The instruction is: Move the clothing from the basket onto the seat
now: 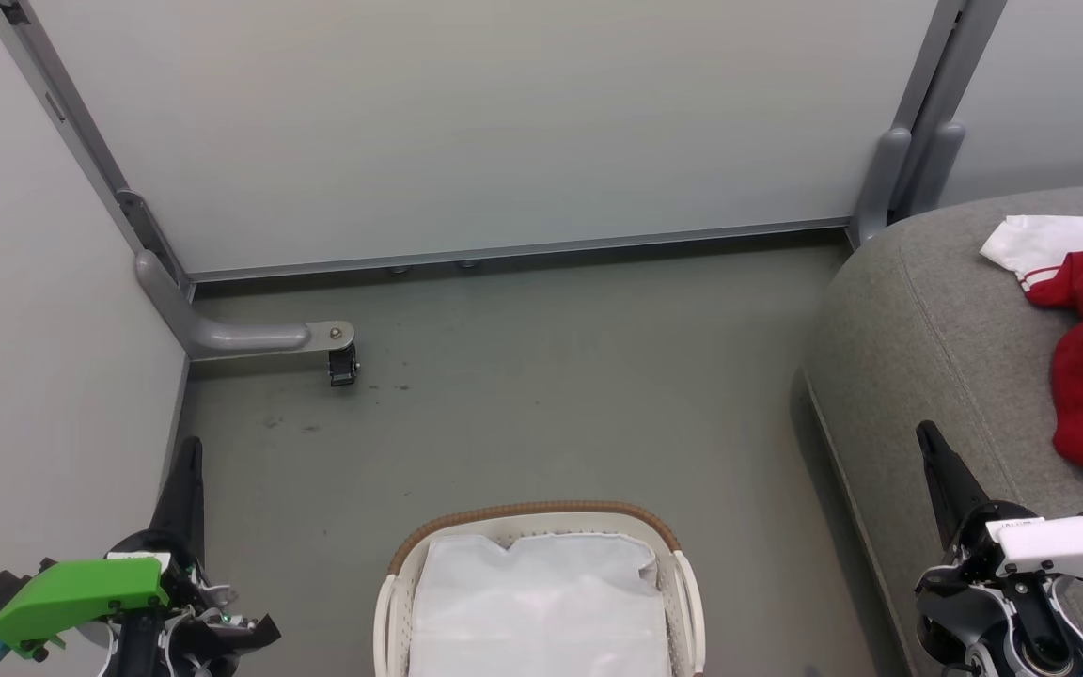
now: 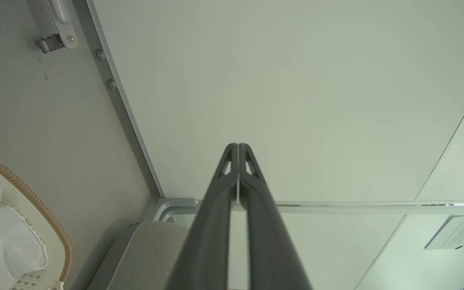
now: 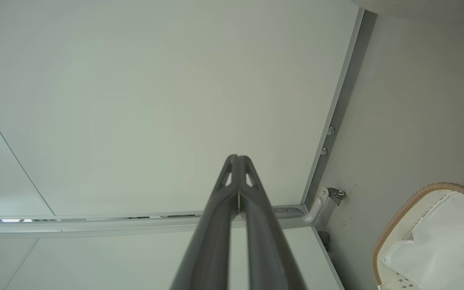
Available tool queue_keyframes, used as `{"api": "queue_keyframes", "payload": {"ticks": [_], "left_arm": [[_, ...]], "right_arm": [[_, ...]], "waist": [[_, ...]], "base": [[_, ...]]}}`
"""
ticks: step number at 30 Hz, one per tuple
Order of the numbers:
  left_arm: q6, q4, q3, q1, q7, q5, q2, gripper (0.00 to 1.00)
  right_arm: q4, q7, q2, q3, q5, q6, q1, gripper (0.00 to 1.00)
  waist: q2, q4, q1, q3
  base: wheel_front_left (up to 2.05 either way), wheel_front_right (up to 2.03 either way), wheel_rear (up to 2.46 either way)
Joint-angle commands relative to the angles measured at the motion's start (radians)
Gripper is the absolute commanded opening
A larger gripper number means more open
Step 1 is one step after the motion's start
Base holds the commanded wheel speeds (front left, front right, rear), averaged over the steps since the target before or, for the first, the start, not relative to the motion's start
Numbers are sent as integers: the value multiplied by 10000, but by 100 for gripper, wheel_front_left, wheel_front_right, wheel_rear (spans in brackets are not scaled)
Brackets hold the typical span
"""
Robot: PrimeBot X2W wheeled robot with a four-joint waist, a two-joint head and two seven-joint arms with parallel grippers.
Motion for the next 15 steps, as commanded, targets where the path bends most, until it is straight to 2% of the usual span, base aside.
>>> {"api": "queue_keyframes", "payload": {"ticks": [1,15], "left_arm": [[-13,-16,25,-116,40,57,-9,0],[-13,-16,25,-116,40,58,-9,0]], "right_arm": [[-36,27,-61,-17,36,0,-84,0],[-36,26,-61,-17,37,0,-84,0]], "waist": [[0,0,0,0],[0,0,0,0]], "base": [[0,0,0],[0,0,0]]}}
